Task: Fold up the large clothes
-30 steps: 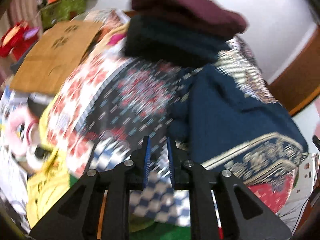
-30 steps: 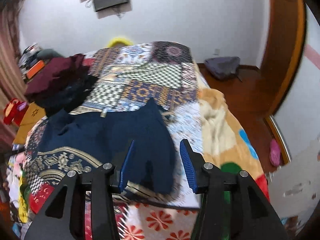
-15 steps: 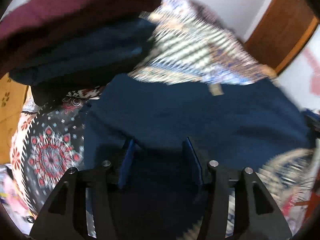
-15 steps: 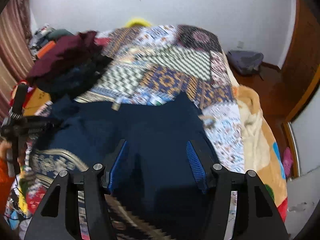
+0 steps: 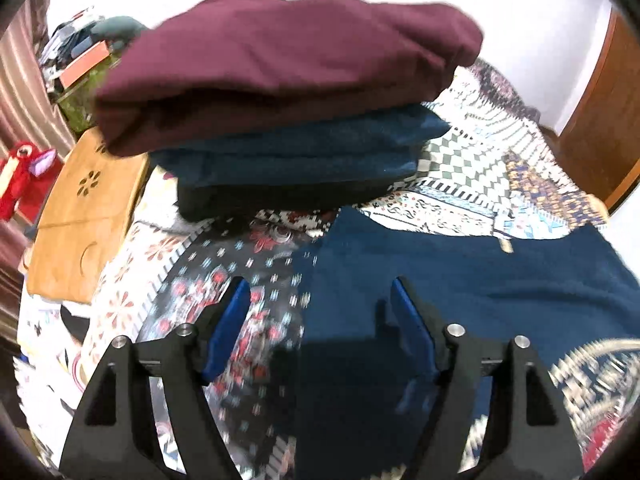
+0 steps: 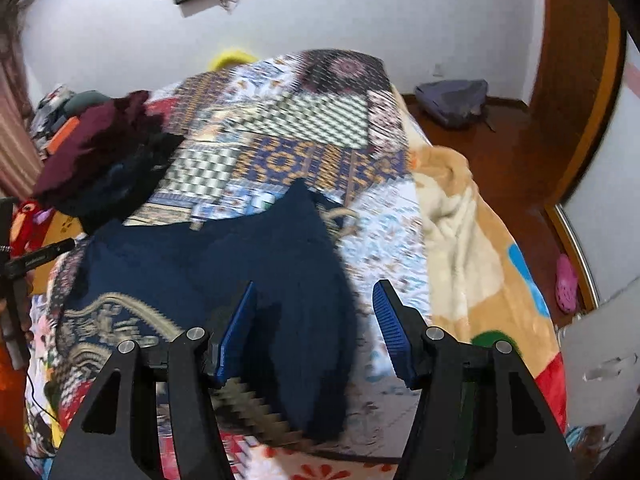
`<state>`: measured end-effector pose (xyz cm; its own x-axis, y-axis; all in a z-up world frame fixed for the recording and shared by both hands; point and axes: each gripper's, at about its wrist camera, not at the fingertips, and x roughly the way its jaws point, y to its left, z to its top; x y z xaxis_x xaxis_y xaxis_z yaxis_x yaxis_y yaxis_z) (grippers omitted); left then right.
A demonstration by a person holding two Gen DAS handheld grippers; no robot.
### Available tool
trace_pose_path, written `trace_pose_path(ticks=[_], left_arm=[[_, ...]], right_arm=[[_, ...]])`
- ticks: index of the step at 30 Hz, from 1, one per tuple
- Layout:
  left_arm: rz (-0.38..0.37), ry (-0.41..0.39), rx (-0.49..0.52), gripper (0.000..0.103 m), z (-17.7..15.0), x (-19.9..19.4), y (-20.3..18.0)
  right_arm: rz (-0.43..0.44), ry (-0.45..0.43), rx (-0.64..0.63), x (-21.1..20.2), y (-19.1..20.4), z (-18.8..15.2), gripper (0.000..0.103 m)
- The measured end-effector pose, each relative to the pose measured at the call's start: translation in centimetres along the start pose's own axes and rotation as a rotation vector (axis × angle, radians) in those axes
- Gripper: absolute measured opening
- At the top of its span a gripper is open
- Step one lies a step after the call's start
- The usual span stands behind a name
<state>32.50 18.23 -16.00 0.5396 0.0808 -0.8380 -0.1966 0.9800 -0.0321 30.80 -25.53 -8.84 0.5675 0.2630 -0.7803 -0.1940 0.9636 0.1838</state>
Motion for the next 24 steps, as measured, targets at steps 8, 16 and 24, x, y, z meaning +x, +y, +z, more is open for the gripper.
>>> trace_pose_path(ticks=[8, 16, 24], left_arm=[[-0.117, -0.004, -0.165, 0.089, -5.1, -5.0, 3.3], [-0.227, 0.128, -0.385, 0.09, -12.1, -3.8, 4.1], [-0.485, 0.258, -0.546, 0.09, -15.4, -1.2, 2.5]], right_arm=[[0.089, -0.052, -0.113, -1.7, 5.6, -0.3, 0.056], [0.125, -0.056, -0.215, -2.3, 9.5, -2.2, 0.057], [0.152, -0.02, -0.207, -1.5, 10.4, -3.2, 0.057]])
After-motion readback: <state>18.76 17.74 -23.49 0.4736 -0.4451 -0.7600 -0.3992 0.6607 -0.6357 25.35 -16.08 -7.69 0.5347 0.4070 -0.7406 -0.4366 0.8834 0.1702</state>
